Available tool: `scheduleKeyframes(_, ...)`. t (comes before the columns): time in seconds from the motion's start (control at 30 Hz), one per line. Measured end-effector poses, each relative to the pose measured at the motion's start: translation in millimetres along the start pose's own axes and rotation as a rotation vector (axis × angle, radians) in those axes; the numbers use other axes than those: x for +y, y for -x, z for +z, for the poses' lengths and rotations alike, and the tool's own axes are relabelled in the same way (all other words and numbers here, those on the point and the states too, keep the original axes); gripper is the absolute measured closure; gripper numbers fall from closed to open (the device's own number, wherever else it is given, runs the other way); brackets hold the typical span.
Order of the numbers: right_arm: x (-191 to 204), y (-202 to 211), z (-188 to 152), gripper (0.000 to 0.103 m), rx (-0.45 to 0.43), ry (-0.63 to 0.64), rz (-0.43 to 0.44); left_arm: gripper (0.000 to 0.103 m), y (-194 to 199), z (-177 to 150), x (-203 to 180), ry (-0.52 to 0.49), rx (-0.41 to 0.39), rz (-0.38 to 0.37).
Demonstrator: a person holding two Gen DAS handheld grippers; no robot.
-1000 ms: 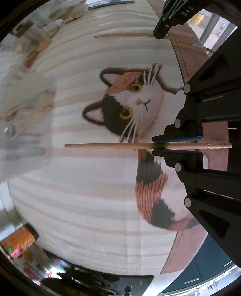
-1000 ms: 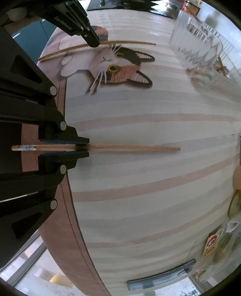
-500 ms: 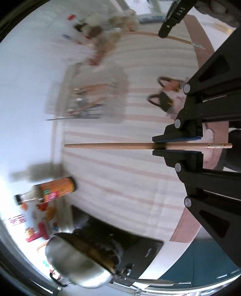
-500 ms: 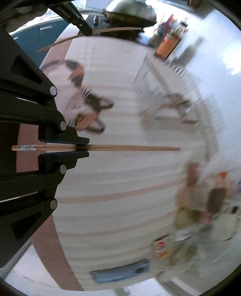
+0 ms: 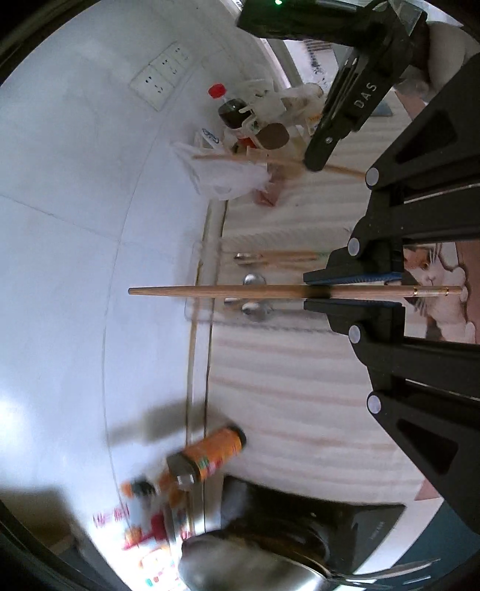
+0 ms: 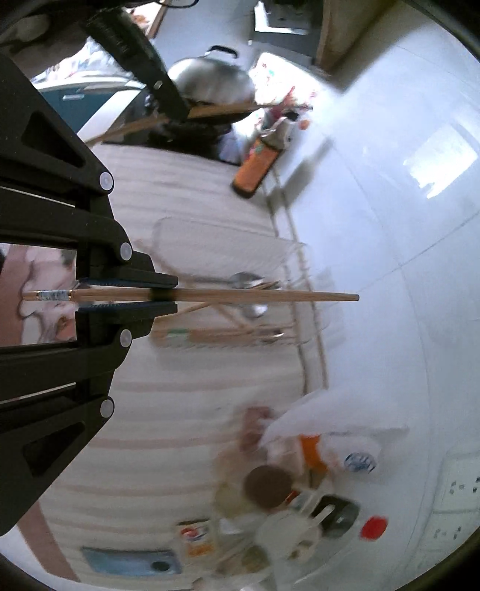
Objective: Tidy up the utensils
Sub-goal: 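Carry both chopsticks into the plastic tray and open both tools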
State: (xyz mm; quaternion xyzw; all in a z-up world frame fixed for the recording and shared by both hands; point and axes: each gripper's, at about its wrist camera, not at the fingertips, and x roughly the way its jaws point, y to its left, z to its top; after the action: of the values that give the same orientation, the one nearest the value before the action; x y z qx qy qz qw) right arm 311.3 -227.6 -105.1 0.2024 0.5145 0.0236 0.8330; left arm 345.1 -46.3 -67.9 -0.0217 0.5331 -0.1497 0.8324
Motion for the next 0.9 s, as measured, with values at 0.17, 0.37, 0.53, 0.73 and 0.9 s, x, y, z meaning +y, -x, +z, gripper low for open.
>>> scheduleKeyframes(0.17,0.1,-26.0,46.1,0.096,0.026,-0.037,0.003,0.098,-56.6,37.8,-1.1,0.027,0.130,-0.032)
scheduleKeyframes(0.37,-9.3,-81.2,78.4,0.096,0.104,-0.083,-0.015,0.098,-122.1,60.5,6.7,0.068,0.281,-0.064)
scheduleKeyframes(0.53,-20.5,-131.7,87.3,0.096,0.193,-0.112,-0.038,0.097,-150.2,64.1,16.6,0.116,0.361,-0.075)
scheduleKeyframes(0.73,-27.5,-157.1,83.3,0.095,0.249,-0.104,-0.052,0.081,-145.5,57.3,22.1,0.066,0.308,0.060)
scheduleKeyframes(0.9,-27.3,-150.7,75.9,0.077,0.219,-0.080,-0.073,0.039,-126.7,46.3,26.4,0.024,0.180,0.182)
